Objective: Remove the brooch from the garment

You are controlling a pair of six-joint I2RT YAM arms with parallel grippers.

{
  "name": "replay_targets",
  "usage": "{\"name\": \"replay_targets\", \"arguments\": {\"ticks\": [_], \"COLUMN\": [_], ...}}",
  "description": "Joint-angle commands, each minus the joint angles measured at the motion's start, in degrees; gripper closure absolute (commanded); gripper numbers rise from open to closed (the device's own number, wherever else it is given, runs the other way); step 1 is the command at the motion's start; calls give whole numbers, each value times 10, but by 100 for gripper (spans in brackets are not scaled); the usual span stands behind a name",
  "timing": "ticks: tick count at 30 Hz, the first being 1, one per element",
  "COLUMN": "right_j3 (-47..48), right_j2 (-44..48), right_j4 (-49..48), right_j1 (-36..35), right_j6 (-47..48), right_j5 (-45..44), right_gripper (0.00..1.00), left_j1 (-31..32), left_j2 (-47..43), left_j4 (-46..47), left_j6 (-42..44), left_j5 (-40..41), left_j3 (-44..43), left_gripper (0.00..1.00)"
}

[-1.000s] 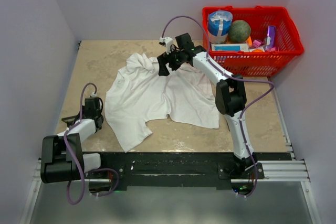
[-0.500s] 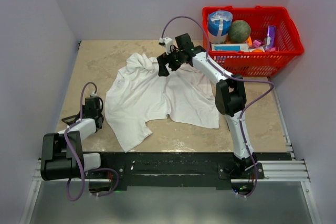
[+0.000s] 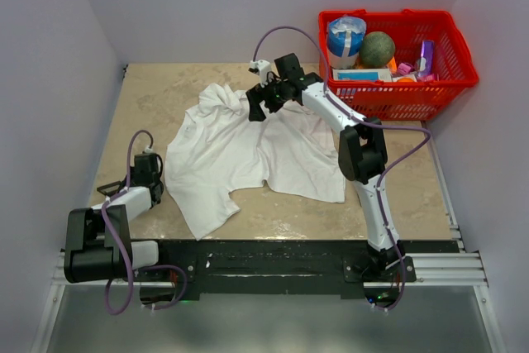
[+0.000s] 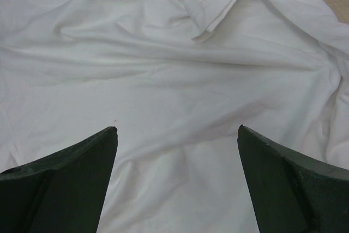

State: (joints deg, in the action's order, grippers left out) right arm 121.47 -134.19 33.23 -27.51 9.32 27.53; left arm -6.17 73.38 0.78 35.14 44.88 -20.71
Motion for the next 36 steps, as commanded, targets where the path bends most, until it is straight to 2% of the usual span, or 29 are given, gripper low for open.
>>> {"name": "replay_targets", "arguments": {"ticks": [1, 10, 12, 14, 20, 31, 36], "right_j3": [0, 3, 3, 2, -1, 3, 3], "right_j2": [29, 28, 27, 28, 29, 26, 24], "right_j4": [-1, -1, -1, -1, -2, 2, 1], "right_j1": [-5, -5, -6, -6, -5, -4, -5], "right_j6": [10, 9, 9, 10, 10, 10, 8], "right_j5": [-9, -7, -7, -7, -6, 0, 4], "right_gripper": [5, 5, 5, 5, 5, 5, 5], "left_j1": [5, 4, 5, 5, 5, 5, 5], "left_j2": [2, -11, -17, -18, -17, -18, -25], "left_j4": [21, -4, -7, -35, -53, -106, -134], "left_j6": [-10, -13, -15, -16, -24, -56, -76], "left_j5": [-9, -14, -19, -24, -28, -48, -87], "left_j3": [2, -3, -6, -8, -15, -38, -53], "left_gripper": [100, 98, 93, 81, 69, 63, 62]}}
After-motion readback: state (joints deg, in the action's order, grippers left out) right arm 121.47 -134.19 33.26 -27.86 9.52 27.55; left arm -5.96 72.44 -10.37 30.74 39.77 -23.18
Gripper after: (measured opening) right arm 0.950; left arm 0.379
